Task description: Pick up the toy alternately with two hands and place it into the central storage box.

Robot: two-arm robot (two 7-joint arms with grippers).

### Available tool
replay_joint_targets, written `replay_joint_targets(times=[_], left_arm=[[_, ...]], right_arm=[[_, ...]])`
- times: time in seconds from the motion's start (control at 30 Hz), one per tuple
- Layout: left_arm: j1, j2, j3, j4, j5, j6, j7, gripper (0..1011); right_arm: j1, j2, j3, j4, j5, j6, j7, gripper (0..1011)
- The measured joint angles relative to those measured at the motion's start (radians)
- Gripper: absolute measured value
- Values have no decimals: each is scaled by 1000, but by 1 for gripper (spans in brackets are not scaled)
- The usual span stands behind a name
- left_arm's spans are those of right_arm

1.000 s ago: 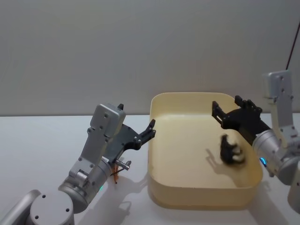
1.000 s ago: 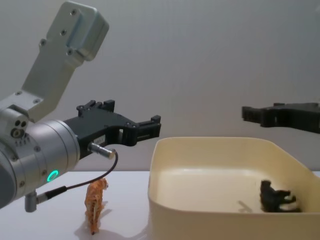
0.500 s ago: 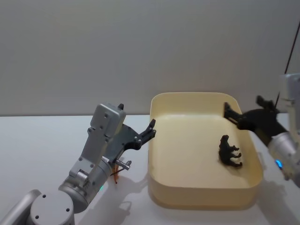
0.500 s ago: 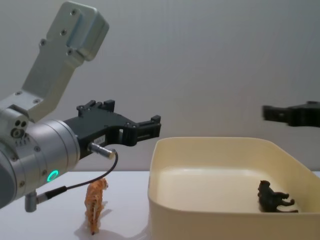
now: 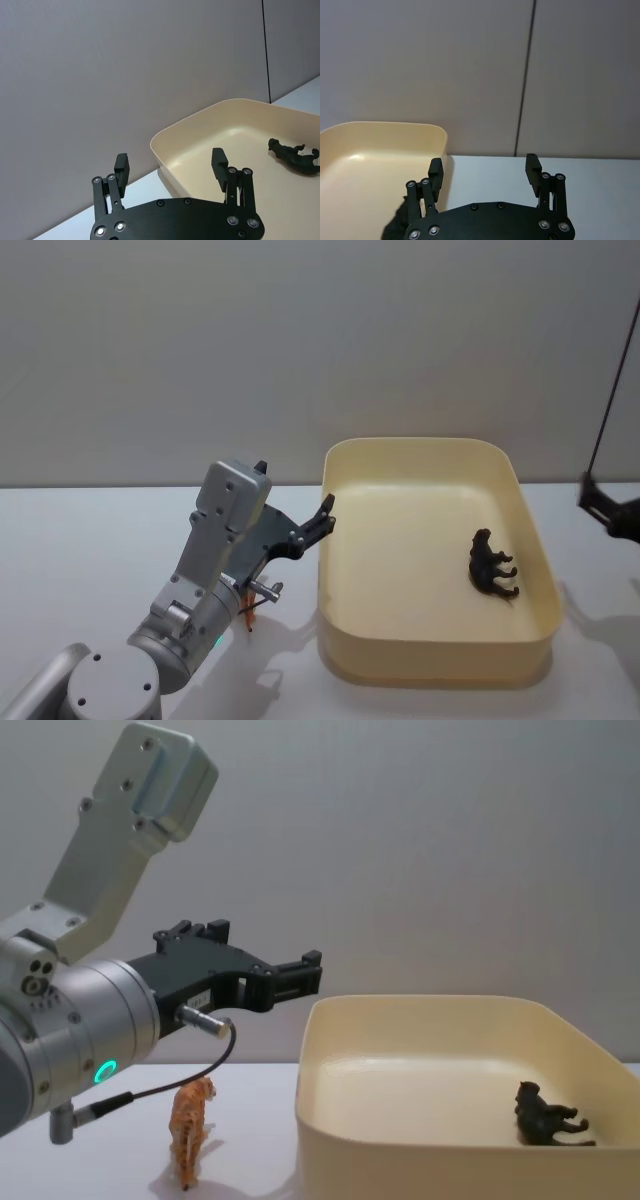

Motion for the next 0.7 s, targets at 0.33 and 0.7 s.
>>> replay_joint_targets(times=[0.33, 0.7], left_arm=[[0, 0, 0, 0, 0, 0, 0, 1001], [0, 0, 0, 0, 0, 0, 0, 1002]], right_arm=[[-116, 49, 66, -63, 36, -5, -74, 1001], [-187, 72, 104, -80, 47, 13, -110, 1001]])
